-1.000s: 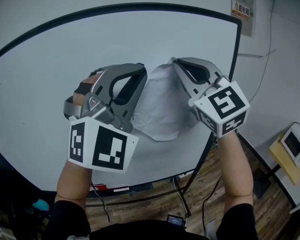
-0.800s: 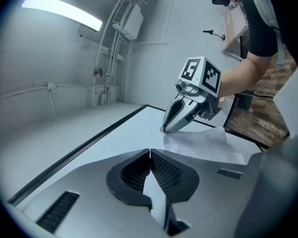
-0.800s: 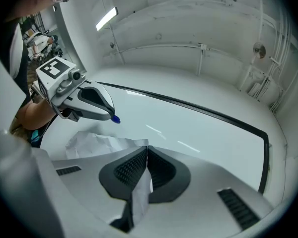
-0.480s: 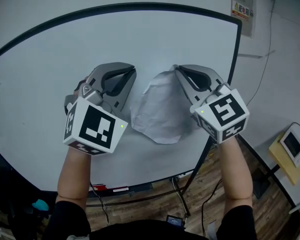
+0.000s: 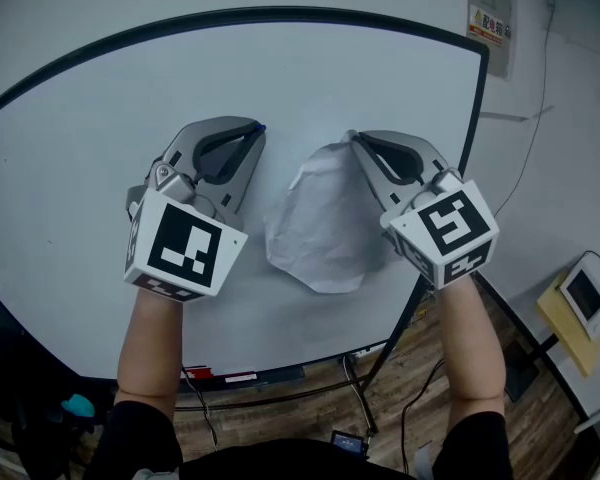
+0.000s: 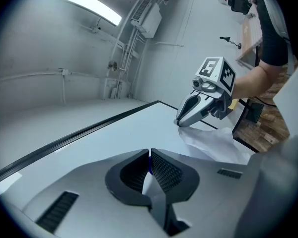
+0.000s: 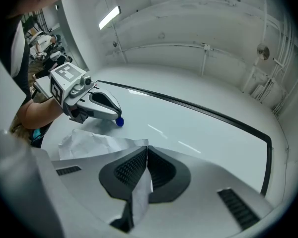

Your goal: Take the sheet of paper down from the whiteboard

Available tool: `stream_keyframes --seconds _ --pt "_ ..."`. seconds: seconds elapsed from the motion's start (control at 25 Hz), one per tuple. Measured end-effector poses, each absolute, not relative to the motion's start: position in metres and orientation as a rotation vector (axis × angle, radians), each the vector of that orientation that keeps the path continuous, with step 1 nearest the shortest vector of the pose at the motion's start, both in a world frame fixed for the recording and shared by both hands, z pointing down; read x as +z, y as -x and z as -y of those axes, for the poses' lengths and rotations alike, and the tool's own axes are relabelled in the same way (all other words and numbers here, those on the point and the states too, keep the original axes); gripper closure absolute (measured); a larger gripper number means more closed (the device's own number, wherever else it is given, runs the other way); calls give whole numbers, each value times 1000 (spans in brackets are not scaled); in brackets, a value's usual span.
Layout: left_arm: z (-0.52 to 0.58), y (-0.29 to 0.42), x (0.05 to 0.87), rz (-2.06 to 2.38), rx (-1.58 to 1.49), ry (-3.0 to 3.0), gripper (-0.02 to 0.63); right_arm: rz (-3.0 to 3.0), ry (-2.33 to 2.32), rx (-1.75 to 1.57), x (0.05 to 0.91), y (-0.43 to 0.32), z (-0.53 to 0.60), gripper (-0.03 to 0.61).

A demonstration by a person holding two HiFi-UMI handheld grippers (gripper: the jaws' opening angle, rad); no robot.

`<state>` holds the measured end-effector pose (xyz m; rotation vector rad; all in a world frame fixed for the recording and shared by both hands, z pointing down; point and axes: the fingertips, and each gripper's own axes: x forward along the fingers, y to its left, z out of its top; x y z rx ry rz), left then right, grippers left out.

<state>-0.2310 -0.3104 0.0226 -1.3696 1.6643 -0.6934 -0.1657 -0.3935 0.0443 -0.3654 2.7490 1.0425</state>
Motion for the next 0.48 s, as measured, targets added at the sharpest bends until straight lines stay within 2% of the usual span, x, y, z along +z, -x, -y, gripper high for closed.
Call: stream_keyframes --seconds 0.48 --pt "310 247 20 -1709 -687 1223 603 -2743 358 1028 40 162 387 557"
